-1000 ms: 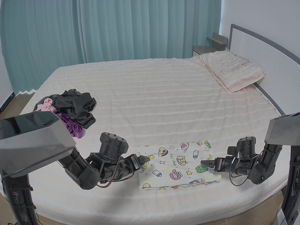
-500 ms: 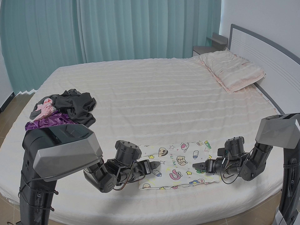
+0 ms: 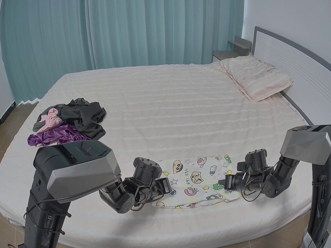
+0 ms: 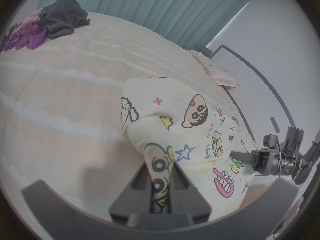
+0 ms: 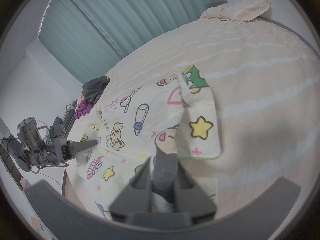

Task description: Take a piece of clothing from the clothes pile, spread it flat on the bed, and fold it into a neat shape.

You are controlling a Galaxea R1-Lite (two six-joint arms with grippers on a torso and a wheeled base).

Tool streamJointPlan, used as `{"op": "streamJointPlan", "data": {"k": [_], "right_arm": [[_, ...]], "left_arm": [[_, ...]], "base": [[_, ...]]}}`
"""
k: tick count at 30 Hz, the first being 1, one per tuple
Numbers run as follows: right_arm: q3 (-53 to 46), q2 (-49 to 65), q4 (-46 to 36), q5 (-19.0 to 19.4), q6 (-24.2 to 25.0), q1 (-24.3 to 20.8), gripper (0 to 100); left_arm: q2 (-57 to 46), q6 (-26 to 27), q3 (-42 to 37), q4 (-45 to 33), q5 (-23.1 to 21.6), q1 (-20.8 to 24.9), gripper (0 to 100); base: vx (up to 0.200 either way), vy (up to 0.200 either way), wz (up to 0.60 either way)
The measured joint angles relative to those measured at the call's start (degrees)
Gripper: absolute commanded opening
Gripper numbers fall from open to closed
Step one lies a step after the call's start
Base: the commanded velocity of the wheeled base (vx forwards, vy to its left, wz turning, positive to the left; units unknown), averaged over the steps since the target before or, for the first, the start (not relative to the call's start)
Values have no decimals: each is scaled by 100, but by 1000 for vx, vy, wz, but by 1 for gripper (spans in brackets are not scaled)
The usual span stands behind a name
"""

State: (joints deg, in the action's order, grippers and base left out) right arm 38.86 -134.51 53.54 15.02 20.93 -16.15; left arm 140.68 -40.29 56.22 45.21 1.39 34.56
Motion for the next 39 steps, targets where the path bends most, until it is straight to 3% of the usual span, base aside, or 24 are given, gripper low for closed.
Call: {"op": "streamJointPlan", "data": {"k": [3, 11, 39], "right_arm": [[0, 0, 13, 0, 0, -2, 0], [5, 4, 21, -29, 28, 0, 0], [-28, 179, 38, -46, 39, -151, 0]], "left_arm": [[-7, -87, -28, 2, 227, 35, 0], [-168, -418, -61, -71, 285, 35, 0], [-667, -611, -636, -191, 285, -100, 0]], "base": [[0, 0, 0], [0, 0, 0], [0, 200, 0]]}}
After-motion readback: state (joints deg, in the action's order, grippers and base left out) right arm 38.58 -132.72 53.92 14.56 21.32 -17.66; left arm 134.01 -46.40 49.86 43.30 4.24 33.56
